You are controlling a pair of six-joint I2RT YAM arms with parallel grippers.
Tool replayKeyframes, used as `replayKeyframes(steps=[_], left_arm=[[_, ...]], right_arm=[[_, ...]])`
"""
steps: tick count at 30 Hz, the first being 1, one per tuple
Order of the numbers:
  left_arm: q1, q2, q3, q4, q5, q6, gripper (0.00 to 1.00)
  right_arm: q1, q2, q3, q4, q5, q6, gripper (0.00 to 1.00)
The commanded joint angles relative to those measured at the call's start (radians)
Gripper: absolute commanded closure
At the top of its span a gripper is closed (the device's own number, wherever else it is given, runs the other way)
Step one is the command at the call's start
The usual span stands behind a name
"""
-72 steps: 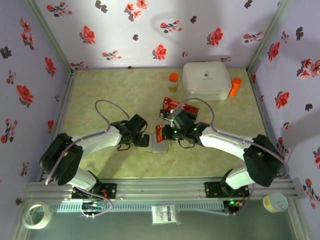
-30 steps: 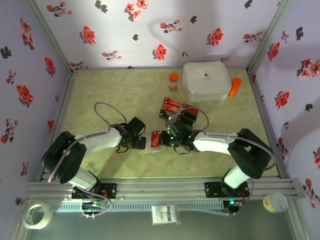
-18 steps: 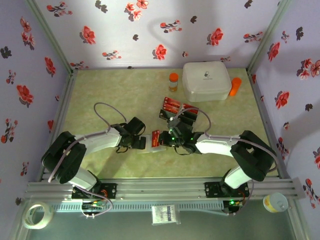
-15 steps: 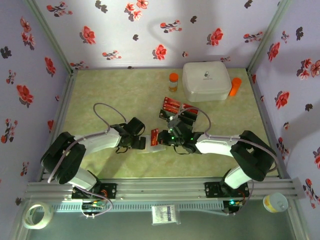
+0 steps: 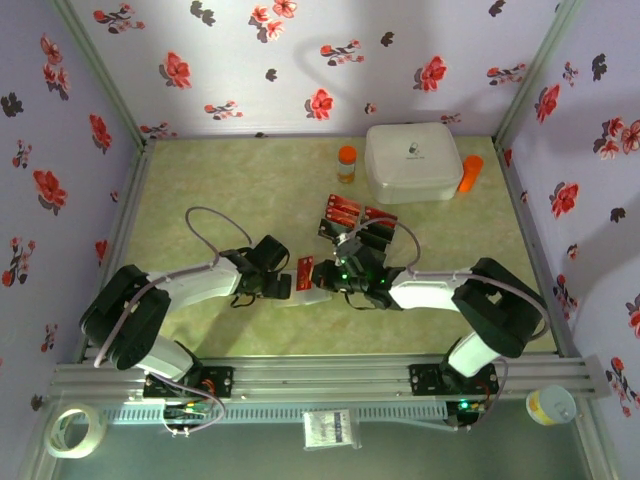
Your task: Put the credit cards into the card holder
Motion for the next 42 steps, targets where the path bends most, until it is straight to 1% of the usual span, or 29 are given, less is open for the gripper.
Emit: replayKeyframes(steps=[1,10,21,42], left_arm=[[0.012,-0.001,-0.026,-0.052,-0.033,-0.01,0.0],[0.012,0.002,-0.023,-0.052,-0.033,-0.009,0.0],[0.013,0.001,-0.017,-0.055,-0.033,-0.008,0.0],[0.014,-0.018,-0.021,-0.077,-0.037,-0.019,0.0]], right_arm=[[-0.008,0.013,-0.024,0.035,0.007,0.018,1.0],[-0.007,0.024,-0.058,0.064,0.006,0.029,1.0],[-0.007,0.056,-0.076,0.118,-0.037,0.045,1.0],[-0.006,0.084,-0.068,0.118,-0.067,0.043,1.0]])
